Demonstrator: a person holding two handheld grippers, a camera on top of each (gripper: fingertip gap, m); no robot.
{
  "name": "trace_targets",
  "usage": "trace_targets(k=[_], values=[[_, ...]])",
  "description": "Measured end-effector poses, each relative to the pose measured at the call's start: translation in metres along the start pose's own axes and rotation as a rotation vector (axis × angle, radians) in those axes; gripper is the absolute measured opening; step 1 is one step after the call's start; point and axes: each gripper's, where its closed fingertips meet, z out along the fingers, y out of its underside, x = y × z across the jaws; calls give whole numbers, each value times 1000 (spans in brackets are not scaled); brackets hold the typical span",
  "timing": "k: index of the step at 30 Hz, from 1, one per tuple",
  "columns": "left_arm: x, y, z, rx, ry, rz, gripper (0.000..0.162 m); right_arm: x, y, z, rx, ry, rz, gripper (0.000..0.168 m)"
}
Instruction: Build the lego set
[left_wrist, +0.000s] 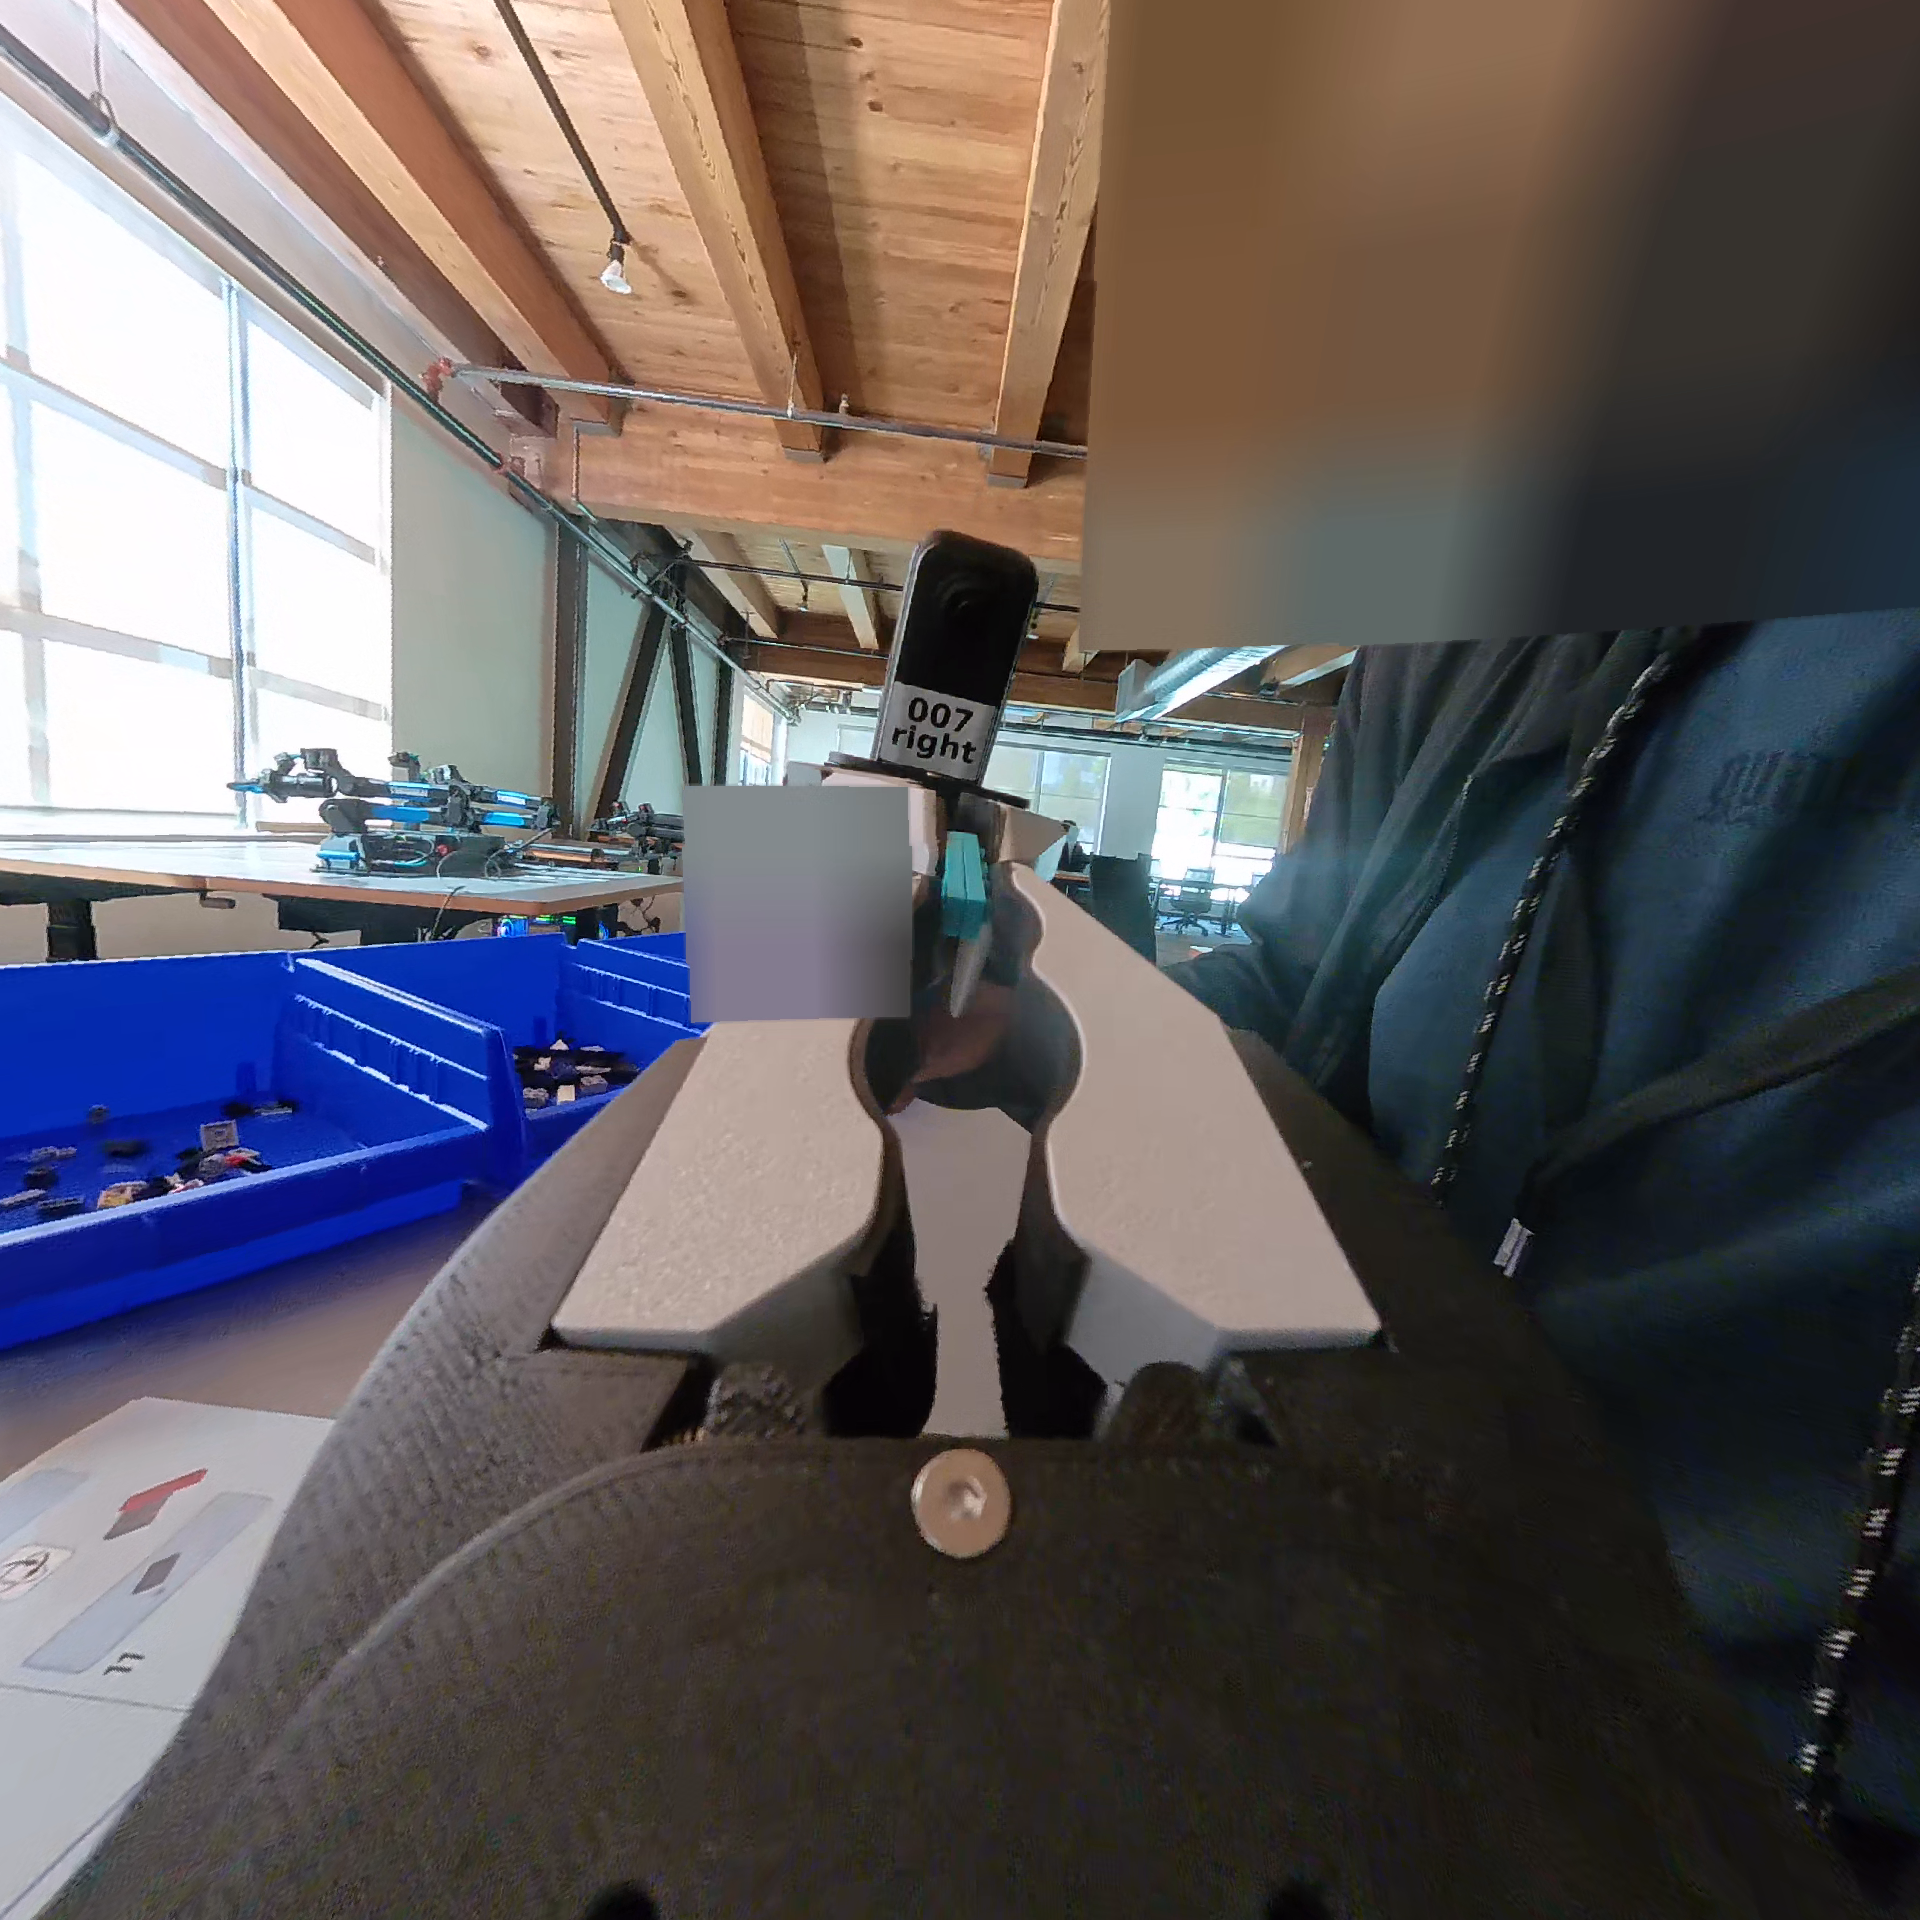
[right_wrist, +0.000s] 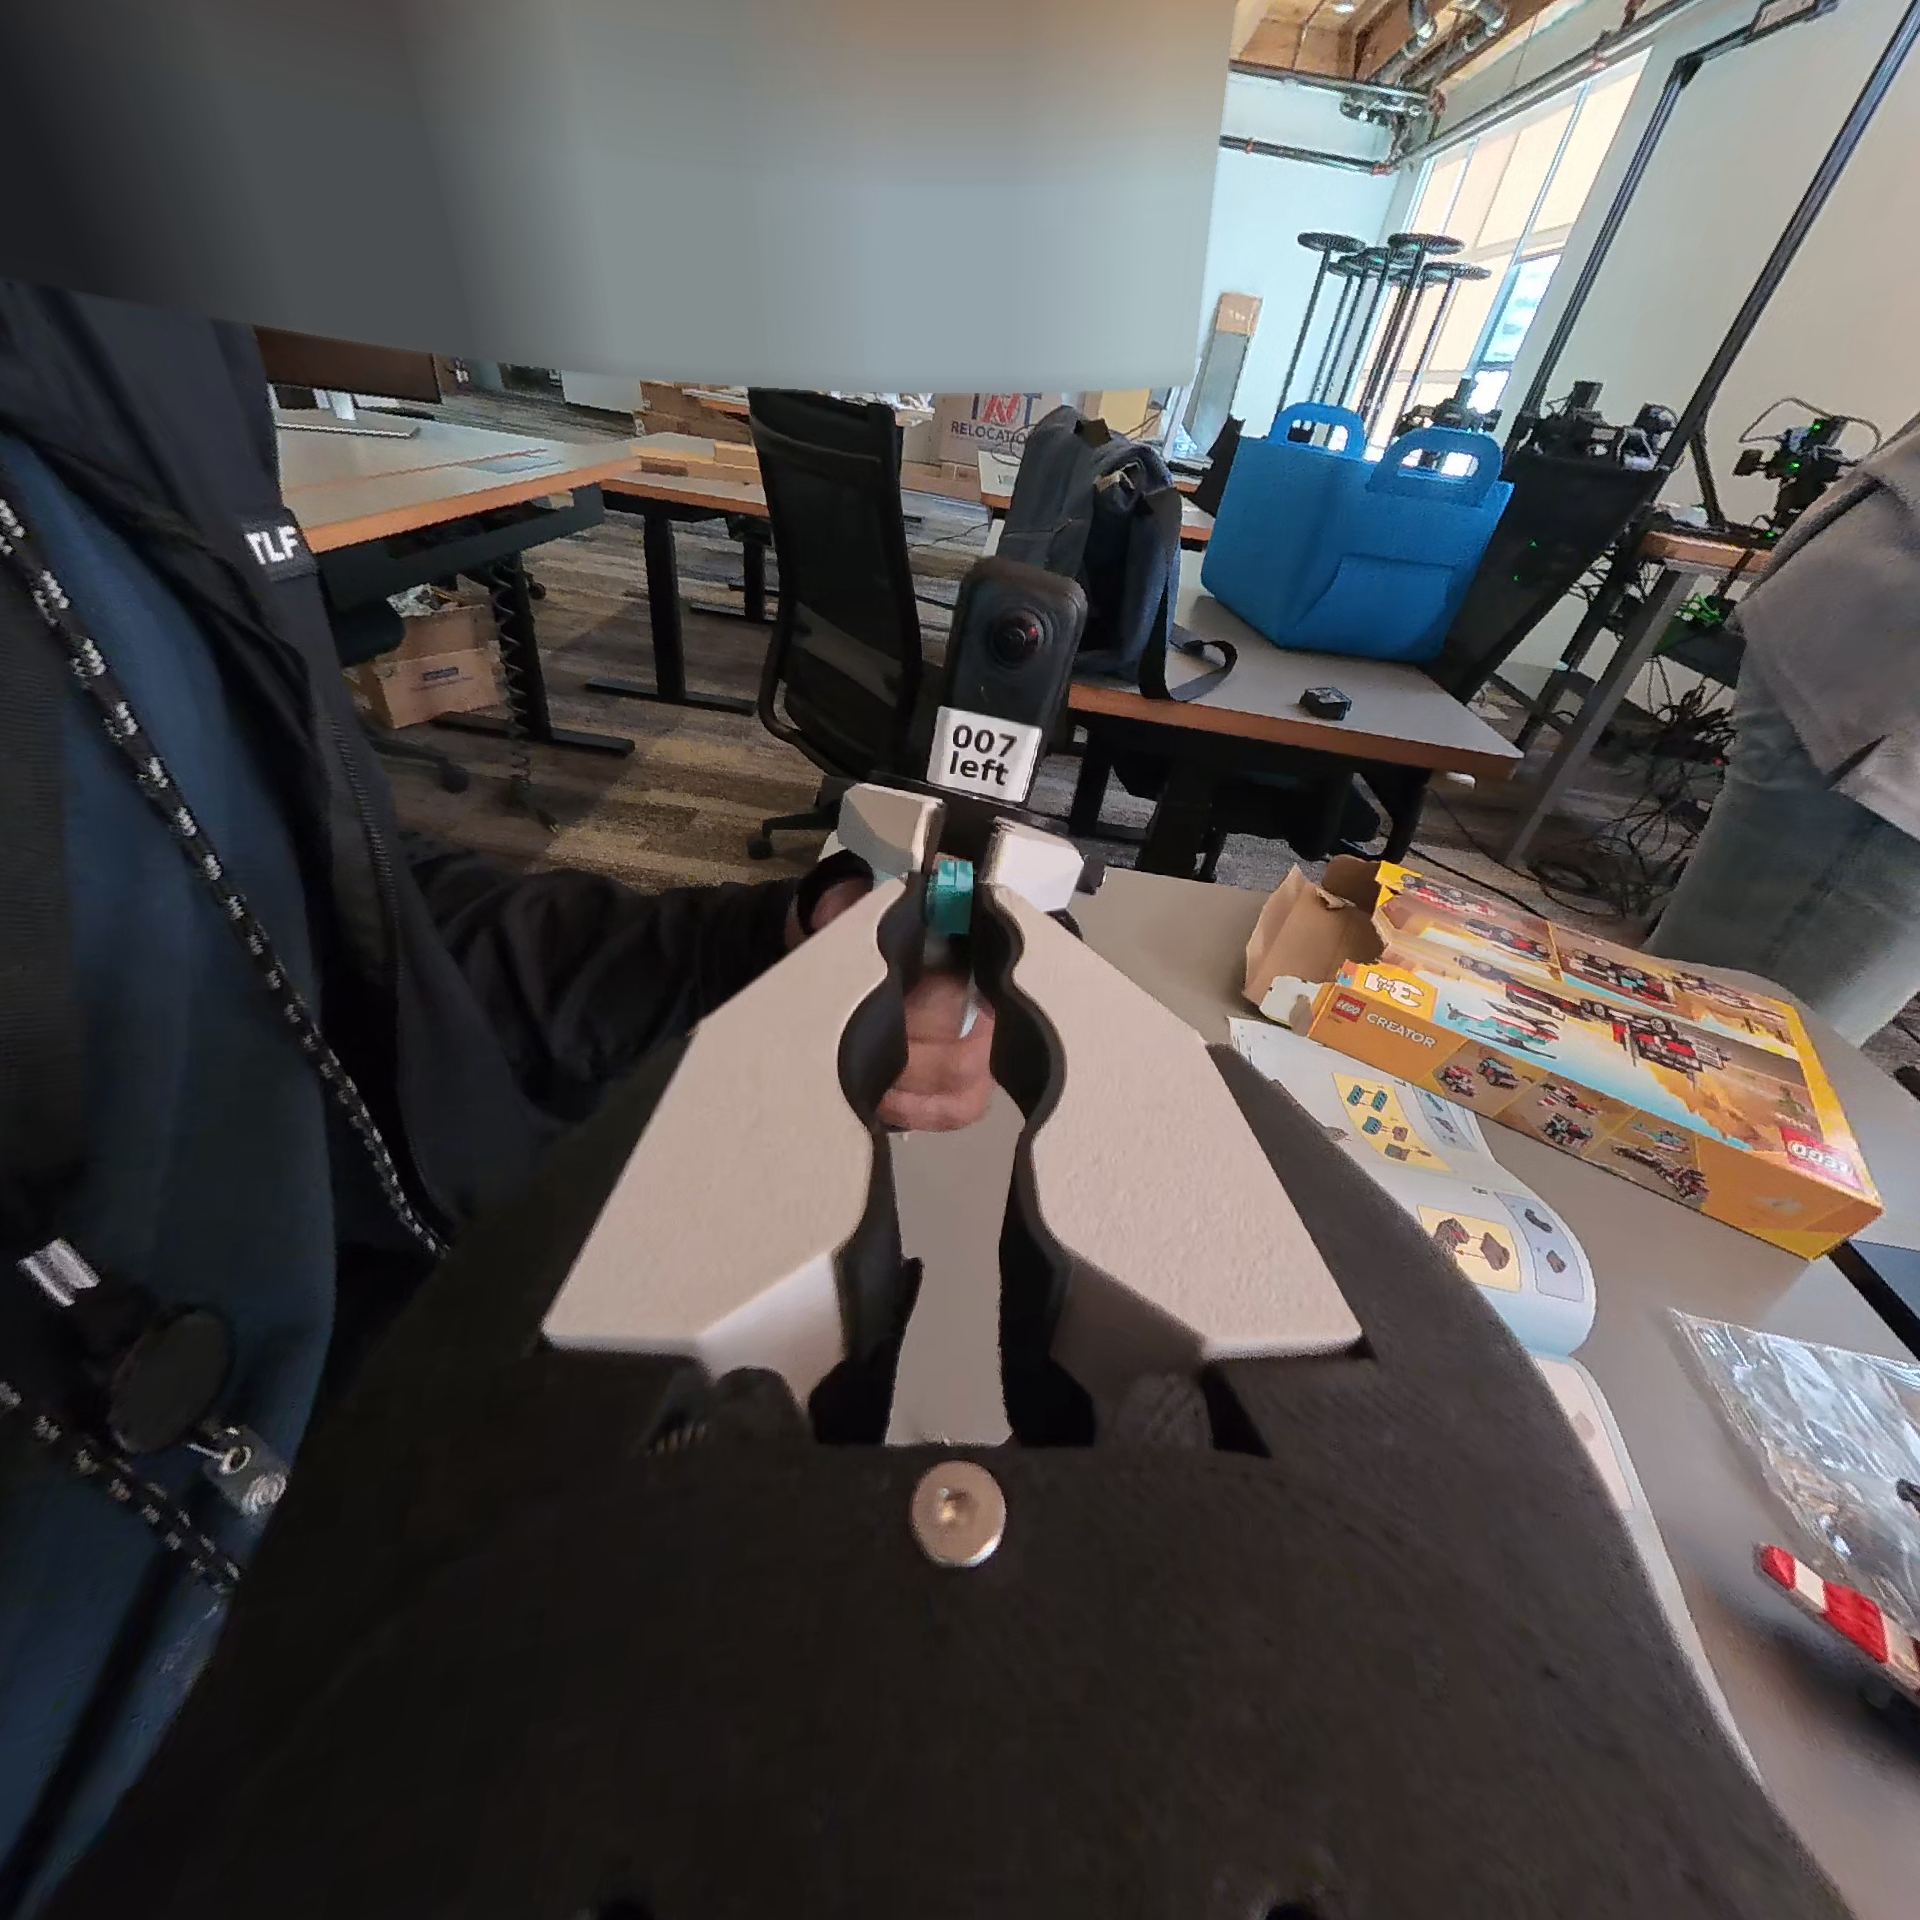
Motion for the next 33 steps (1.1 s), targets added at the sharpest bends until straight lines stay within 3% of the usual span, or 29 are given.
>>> trace_targets(k=[8, 13, 33], values=[[2, 0, 1, -29, -9, 66, 8, -1, -1, -1, 32, -14, 21, 9], [-4, -1, 2, 3, -21, -18, 9, 6, -1, -3, 34, 35, -7, 8], [-6, 0, -1, 1, -26, -13, 8, 9, -3, -6, 95, 64, 44, 10]])
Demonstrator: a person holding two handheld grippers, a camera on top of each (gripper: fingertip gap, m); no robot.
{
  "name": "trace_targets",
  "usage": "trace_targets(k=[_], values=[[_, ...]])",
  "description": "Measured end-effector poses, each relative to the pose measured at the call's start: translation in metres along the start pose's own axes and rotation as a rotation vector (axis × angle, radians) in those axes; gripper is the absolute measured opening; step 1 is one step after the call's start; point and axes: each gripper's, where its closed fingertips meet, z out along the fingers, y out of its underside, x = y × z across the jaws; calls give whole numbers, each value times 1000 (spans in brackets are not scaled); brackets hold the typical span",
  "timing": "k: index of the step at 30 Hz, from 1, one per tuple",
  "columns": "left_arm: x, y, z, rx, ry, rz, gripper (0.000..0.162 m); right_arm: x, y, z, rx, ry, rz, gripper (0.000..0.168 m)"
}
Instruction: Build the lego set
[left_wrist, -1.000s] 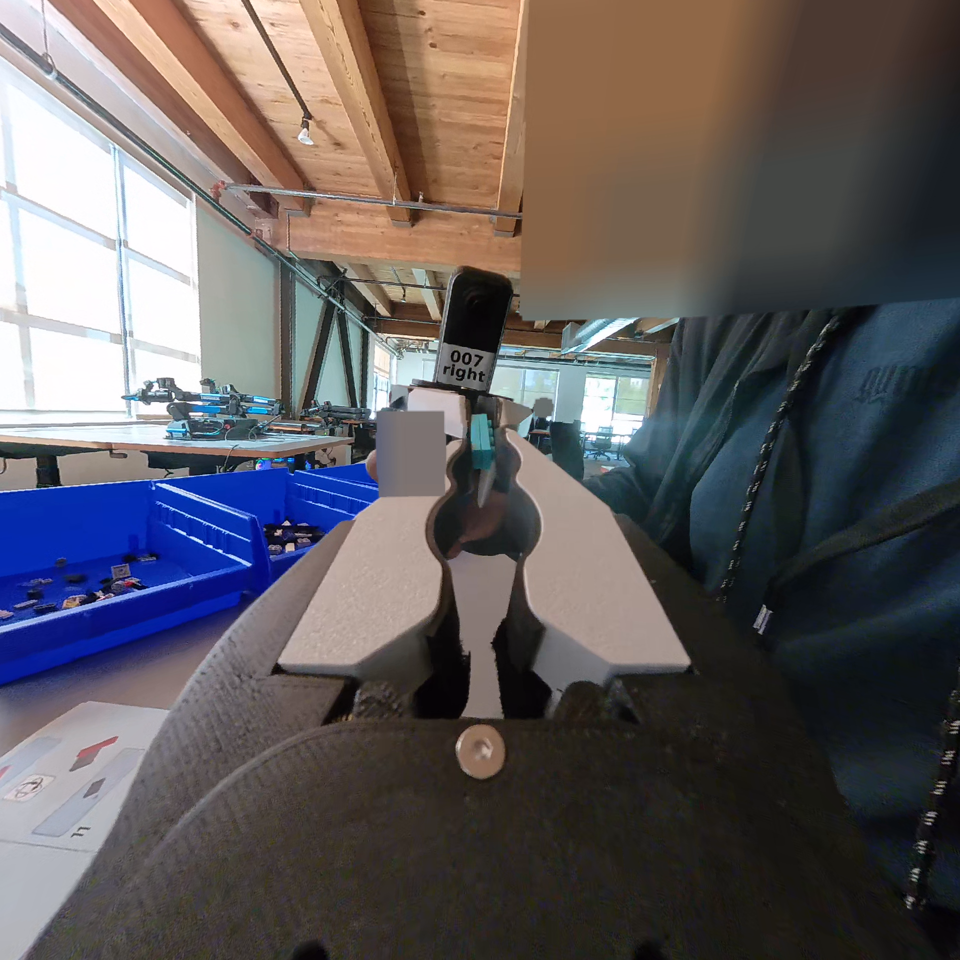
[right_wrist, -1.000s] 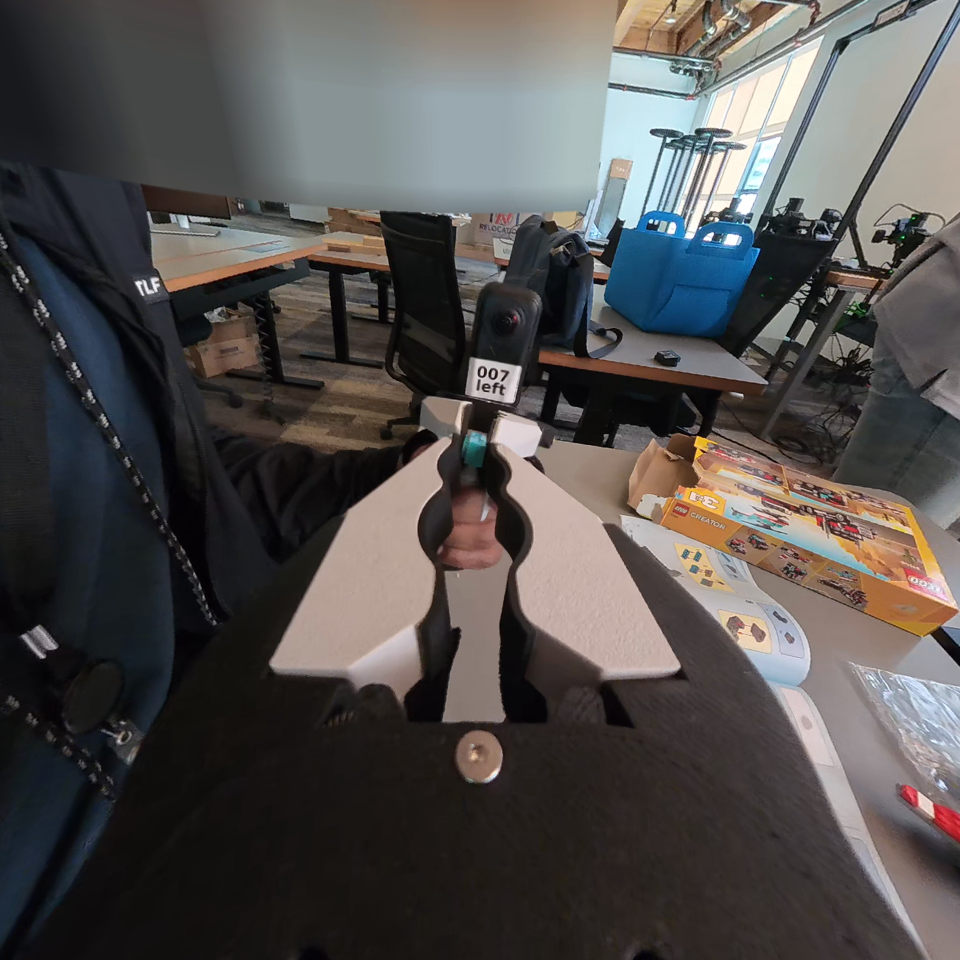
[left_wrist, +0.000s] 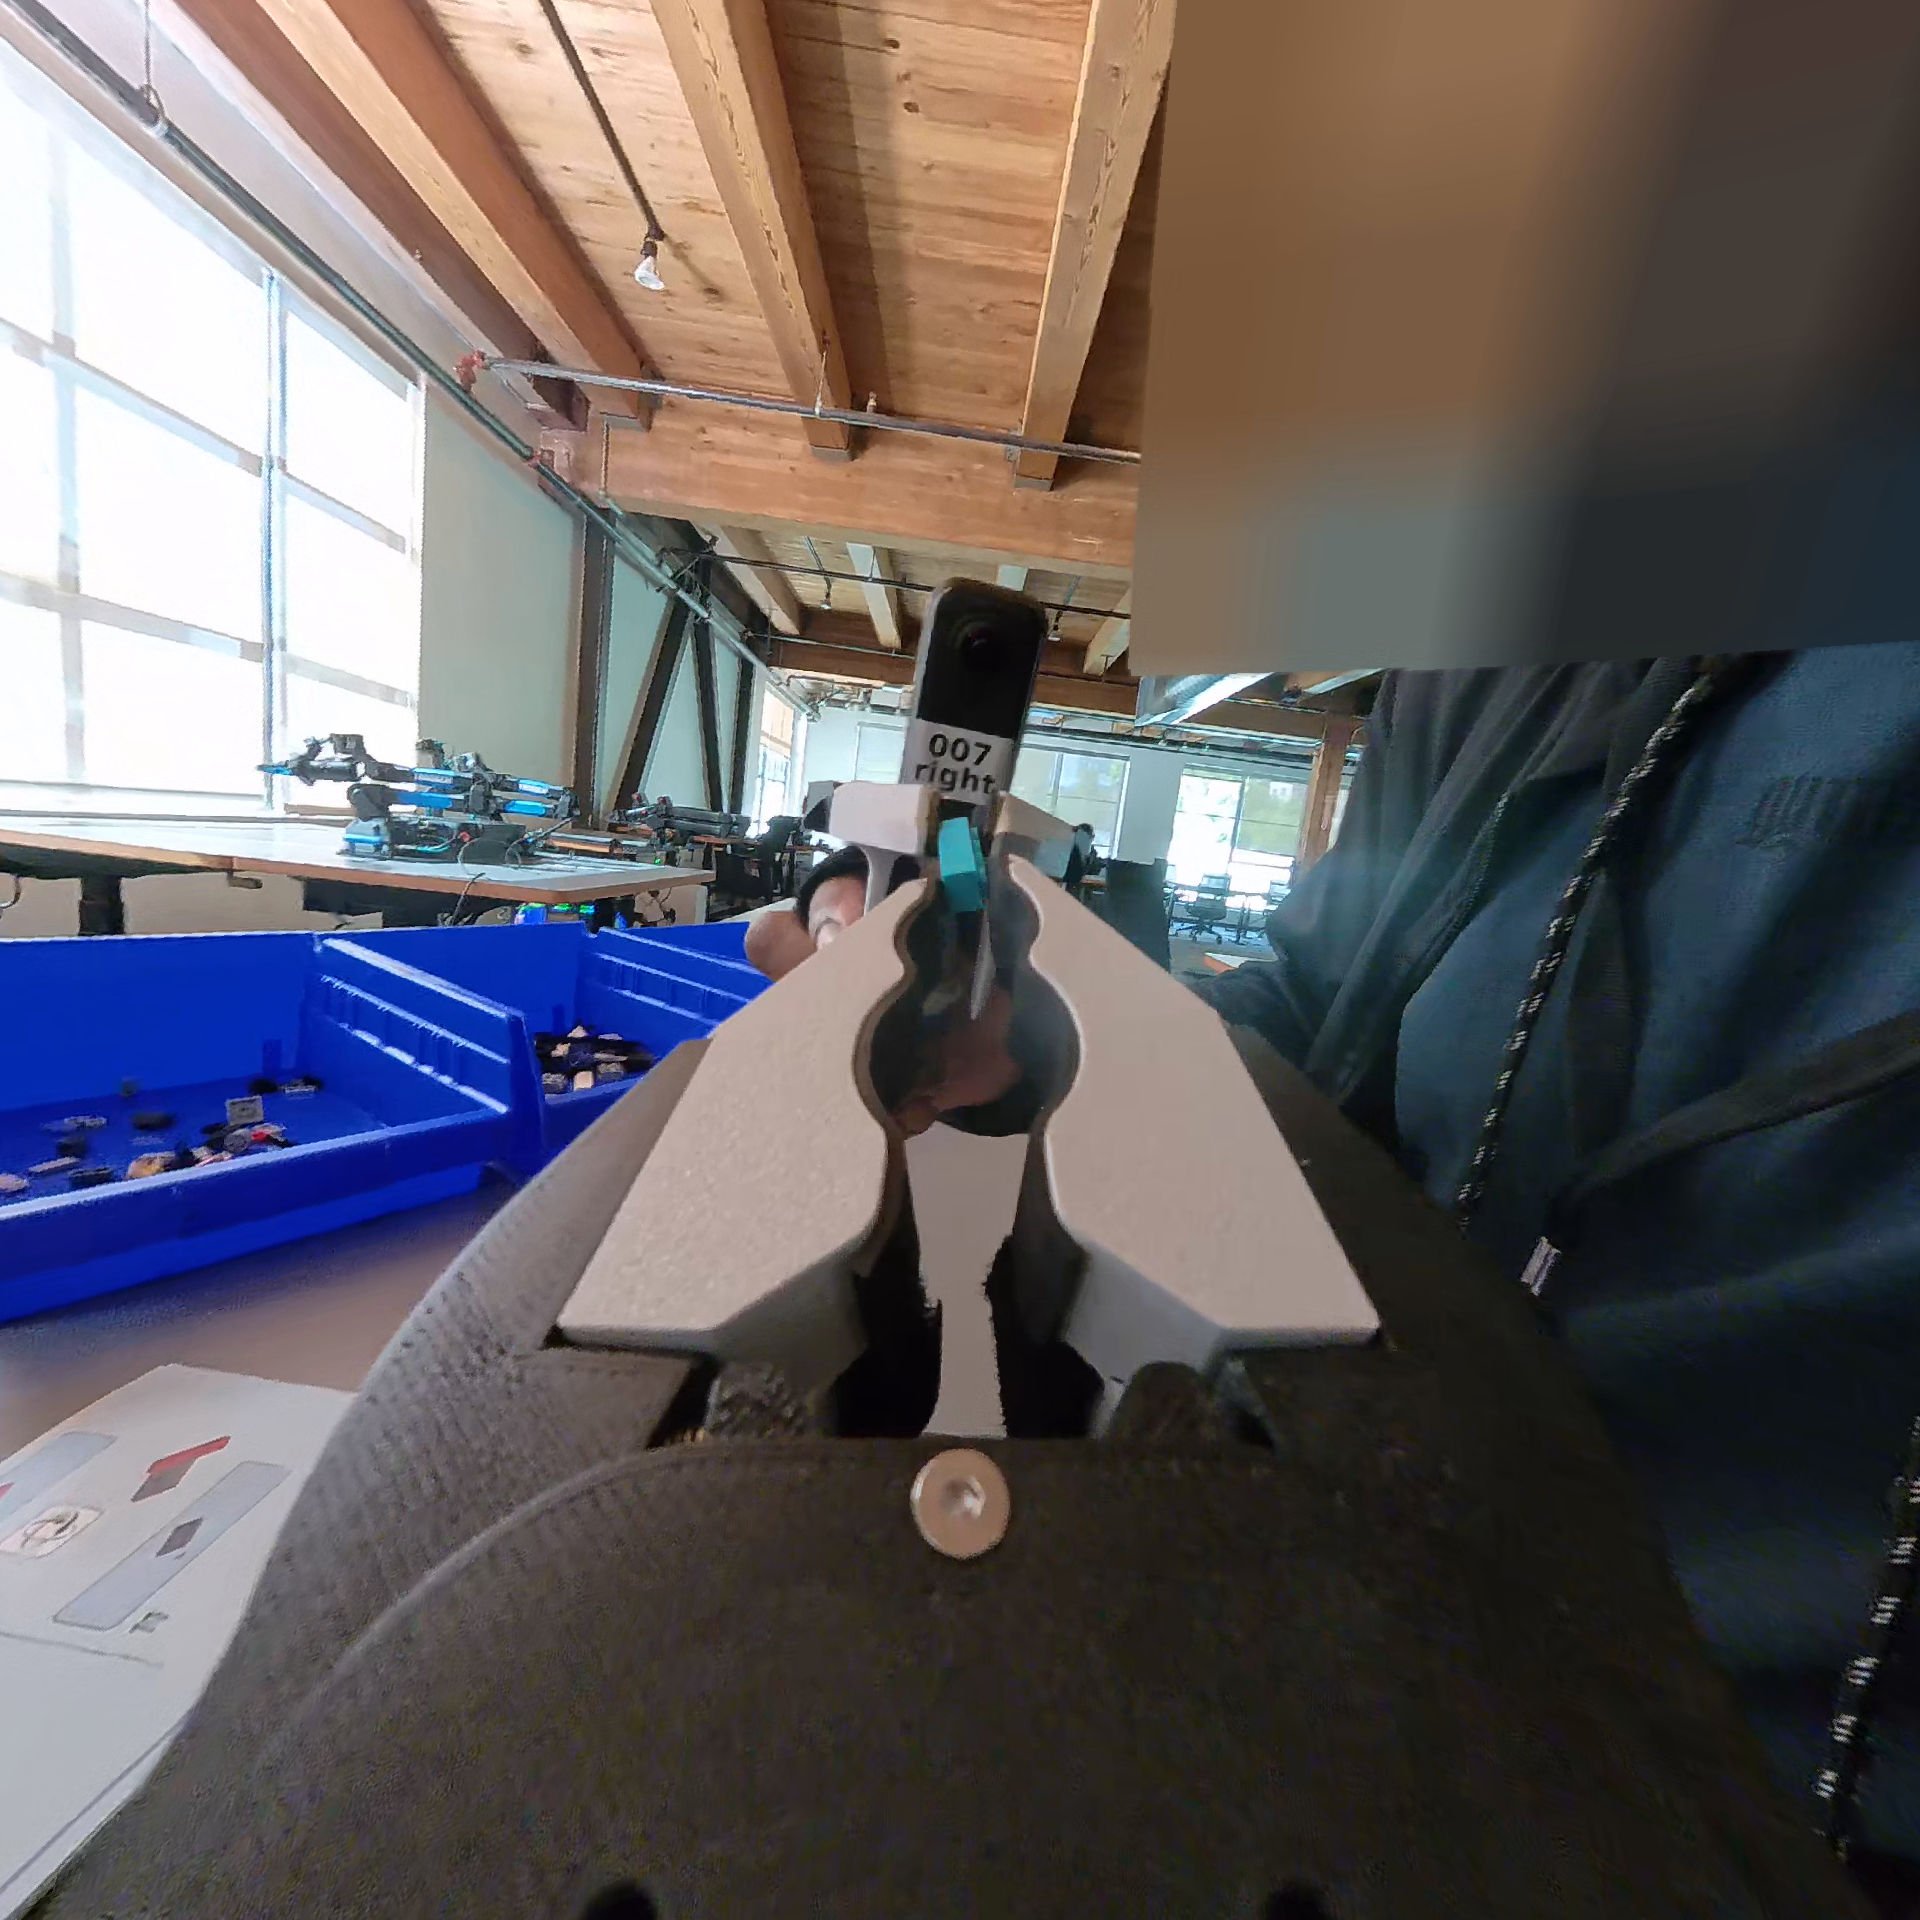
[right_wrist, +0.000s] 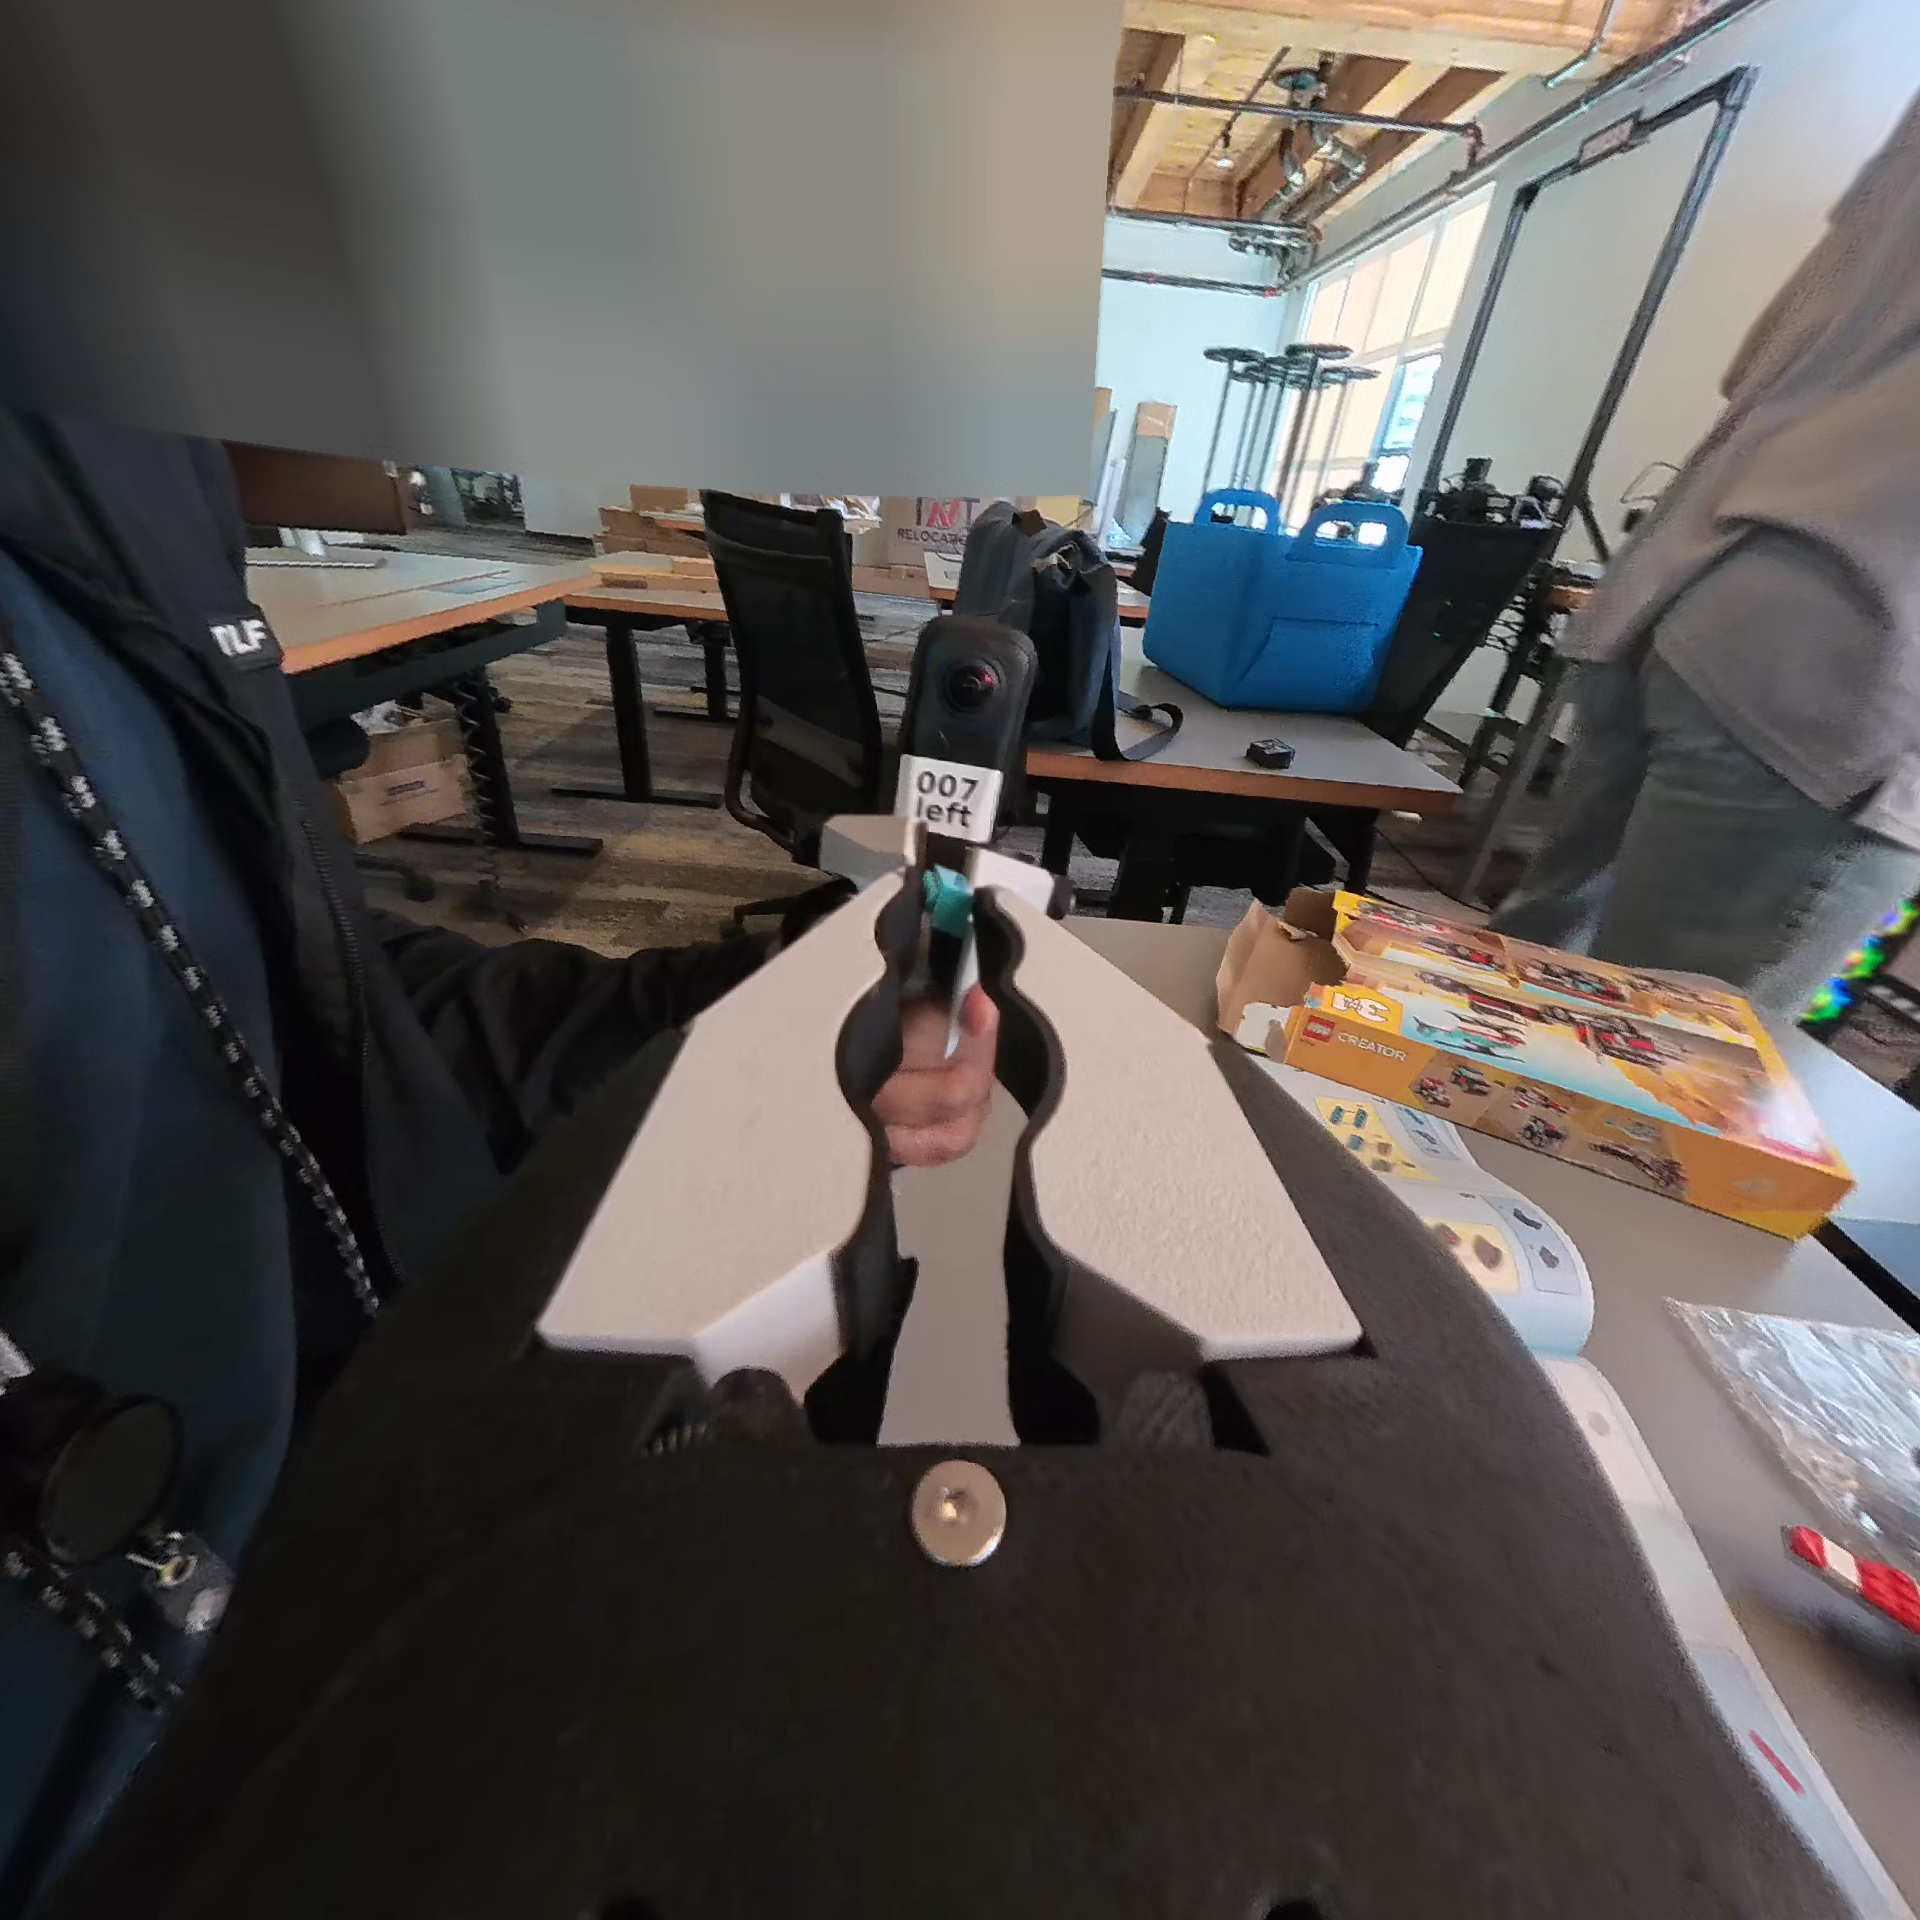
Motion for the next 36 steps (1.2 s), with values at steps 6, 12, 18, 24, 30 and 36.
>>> trace_targets(k=[6, 12, 18, 24, 30, 36], values=[[-10, 5, -7, -38, -51, -39, 8, 15, 6, -9, -98, 123, -212, 28], [-16, 22, -4, -114, -60, -143, 7, 11, 32, -4, -284, 118, -467, 15], [-23, 29, -6, -114, -71, -244, 9, 17, 44, -7, -299, 112, -356, 10], [-27, 28, -17, -169, -156, -75, 31, 15, 42, -9, -199, 32, 62, 9], [-23, 32, -9, -184, -139, -30, 20, 11, 46, -4, -201, -25, 164, 9], [-19, 33, -9, -193, -129, 15, 8, 7, 47, -2, -207, -50, 186, 9]])
